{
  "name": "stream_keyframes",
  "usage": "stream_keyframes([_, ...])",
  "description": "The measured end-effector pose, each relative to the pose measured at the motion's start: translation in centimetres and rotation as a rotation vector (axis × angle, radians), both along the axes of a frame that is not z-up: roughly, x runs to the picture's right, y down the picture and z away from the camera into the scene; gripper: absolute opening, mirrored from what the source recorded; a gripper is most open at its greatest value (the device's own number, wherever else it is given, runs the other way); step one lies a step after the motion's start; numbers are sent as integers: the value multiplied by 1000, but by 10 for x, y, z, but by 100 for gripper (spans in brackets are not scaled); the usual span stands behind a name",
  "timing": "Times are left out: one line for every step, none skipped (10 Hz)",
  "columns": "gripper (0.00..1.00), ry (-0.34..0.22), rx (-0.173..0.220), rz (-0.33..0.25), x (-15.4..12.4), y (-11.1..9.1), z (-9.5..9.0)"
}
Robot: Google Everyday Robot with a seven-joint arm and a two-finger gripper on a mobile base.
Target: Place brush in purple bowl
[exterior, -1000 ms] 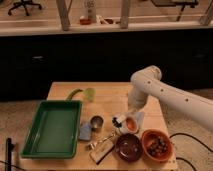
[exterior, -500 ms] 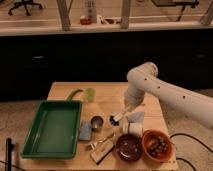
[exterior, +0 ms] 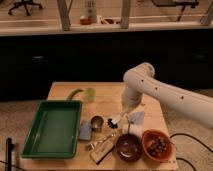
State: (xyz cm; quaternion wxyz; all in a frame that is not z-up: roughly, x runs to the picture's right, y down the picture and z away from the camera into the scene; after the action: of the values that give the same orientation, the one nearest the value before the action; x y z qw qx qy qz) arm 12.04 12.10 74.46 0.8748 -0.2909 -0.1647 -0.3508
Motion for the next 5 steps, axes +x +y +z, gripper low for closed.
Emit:
stream_keyframes([2,-3,-2,-6,-1,4,-2])
stream_keyframes([2,-7,-4,-12,-3,8,-5])
stream_keyframes([2,-9,-8,-18,-3,13,-8])
stream_keyframes([2,-10,-11,-23,-4,16,-9])
stream_keyframes([2,-11,-18,-31,-5,22,-12])
